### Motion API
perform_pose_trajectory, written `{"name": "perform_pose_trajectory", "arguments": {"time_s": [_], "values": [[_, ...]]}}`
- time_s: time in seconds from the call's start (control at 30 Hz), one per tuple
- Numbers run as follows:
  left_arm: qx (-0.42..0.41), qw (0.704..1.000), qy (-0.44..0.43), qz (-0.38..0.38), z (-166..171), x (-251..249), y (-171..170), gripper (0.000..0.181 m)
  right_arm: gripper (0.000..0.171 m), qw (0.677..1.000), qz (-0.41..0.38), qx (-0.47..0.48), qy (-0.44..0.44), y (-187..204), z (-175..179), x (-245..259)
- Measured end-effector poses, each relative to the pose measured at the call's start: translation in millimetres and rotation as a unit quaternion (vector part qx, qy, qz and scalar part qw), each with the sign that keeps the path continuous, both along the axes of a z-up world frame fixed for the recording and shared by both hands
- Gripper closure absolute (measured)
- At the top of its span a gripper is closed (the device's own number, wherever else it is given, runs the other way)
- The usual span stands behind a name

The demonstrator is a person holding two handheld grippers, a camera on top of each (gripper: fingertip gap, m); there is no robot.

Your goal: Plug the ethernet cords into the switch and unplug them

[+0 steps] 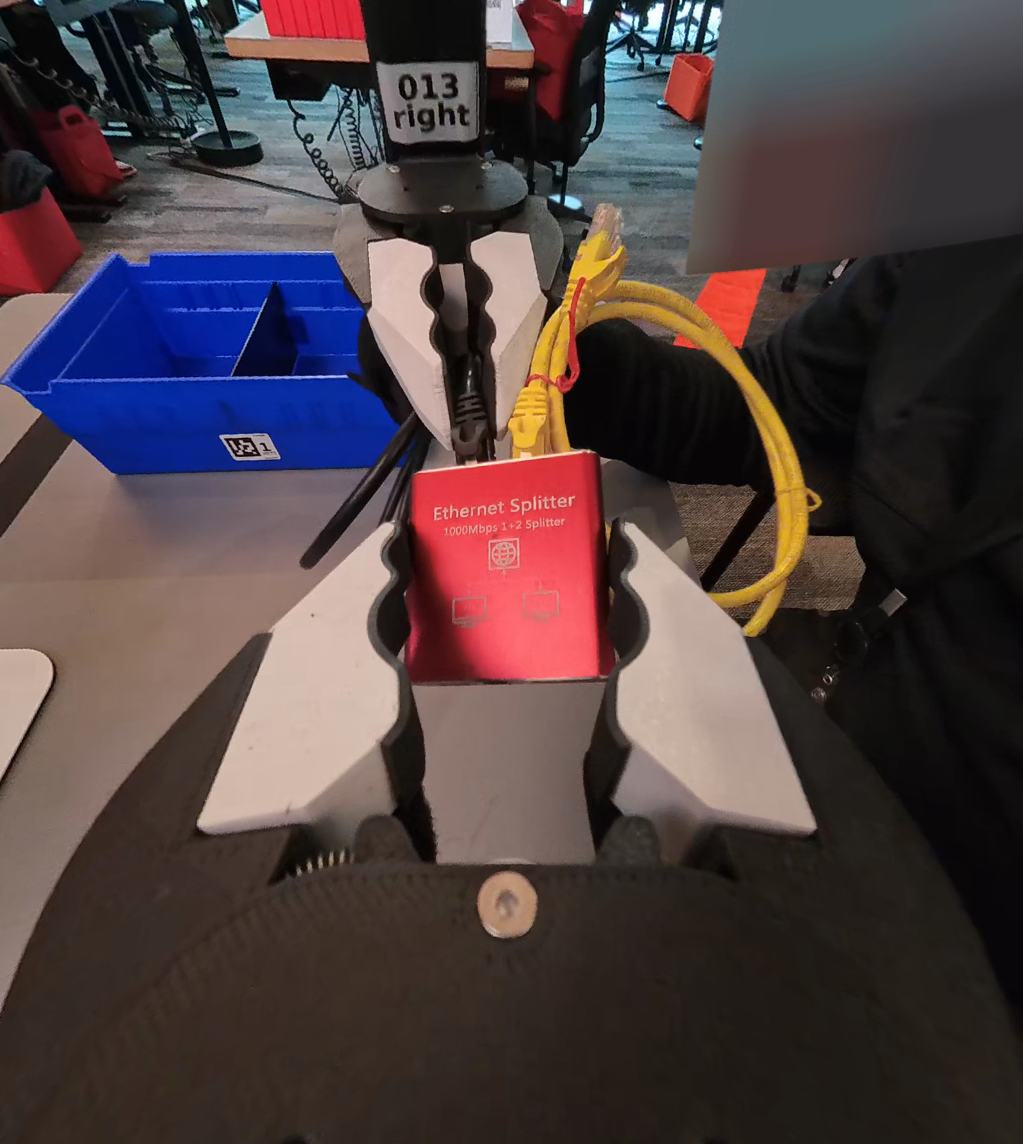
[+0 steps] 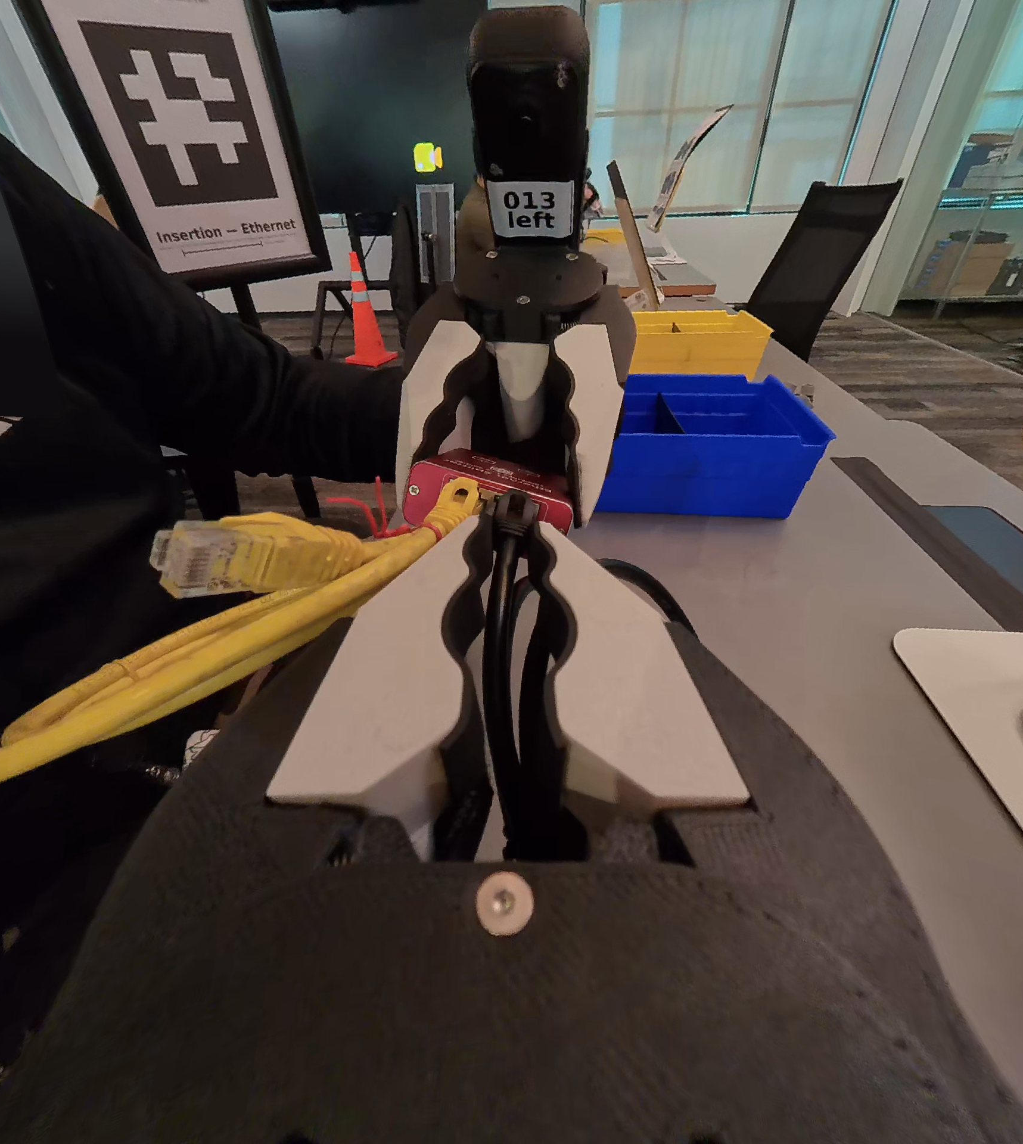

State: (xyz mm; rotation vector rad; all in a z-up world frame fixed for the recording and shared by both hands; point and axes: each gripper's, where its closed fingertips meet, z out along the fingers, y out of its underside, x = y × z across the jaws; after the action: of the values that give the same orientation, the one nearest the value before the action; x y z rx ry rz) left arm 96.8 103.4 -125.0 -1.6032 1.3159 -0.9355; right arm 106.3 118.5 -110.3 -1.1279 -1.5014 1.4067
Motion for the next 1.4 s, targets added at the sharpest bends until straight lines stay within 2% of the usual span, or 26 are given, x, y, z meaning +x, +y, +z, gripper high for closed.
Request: {"name": "perform_pose_trajectory", "arguments": {"time_s": [0.03, 0.27, 0.33, 0.43, 0.5, 0.67, 0.77, 0.97, 1.07, 1.17, 1.33, 1.4], "values": [[0.003, 1.000, 0.005, 0.002, -2, 0, 1, 0.121, 0.162, 1.000, 0.002, -0.001, -0.003, 0, -1, 0], [-0.002, 0.999, 0.030, 0.025, -15, -9, 11, 0.121, 0.159, 0.999, -0.005, -0.027, -0.029, 16, -25, -7], [-0.002, 0.998, 0.052, 0.043, -25, -13, 16, 0.121, 0.130, 0.997, -0.045, -0.033, -0.062, 35, -41, -9], [-0.005, 0.994, 0.072, 0.077, -37, -29, 24, 0.121, 0.116, 0.992, -0.094, -0.049, -0.066, 59, -47, -1], [-0.015, 0.990, 0.082, 0.112, -47, -44, 31, 0.121, 0.120, 0.990, -0.111, -0.065, -0.050, 69, -44, 4], [-0.053, 0.967, 0.102, 0.229, -86, -87, 53, 0.121, 0.129, 0.984, -0.153, -0.041, -0.082, 81, -63, 3], [-0.073, 0.941, 0.124, 0.306, -114, -116, 65, 0.122, 0.132, 0.984, -0.147, -0.045, -0.092, 78, -71, -4], [-0.105, 0.895, 0.145, 0.408, -154, -147, 71, 0.123, 0.135, 0.983, -0.137, -0.041, -0.118, 72, -90, -15], [-0.115, 0.881, 0.170, 0.426, -173, -148, 66, 0.123, 0.133, 0.981, -0.131, -0.025, -0.139, 67, -101, -21], [-0.149, 0.872, 0.170, 0.435, -189, -147, 62, 0.123, 0.131, 0.980, -0.096, -0.016, -0.172, 45, -115, -32], [-0.162, 0.866, 0.143, 0.452, -188, -144, 62, 0.123, 0.136, 0.961, -0.010, 0.042, -0.272, -17, -170, -63], [-0.162, 0.865, 0.144, 0.452, -188, -141, 59, 0.123, 0.138, 0.947, -0.019, 0.069, -0.313, -20, -191, -68]]}}
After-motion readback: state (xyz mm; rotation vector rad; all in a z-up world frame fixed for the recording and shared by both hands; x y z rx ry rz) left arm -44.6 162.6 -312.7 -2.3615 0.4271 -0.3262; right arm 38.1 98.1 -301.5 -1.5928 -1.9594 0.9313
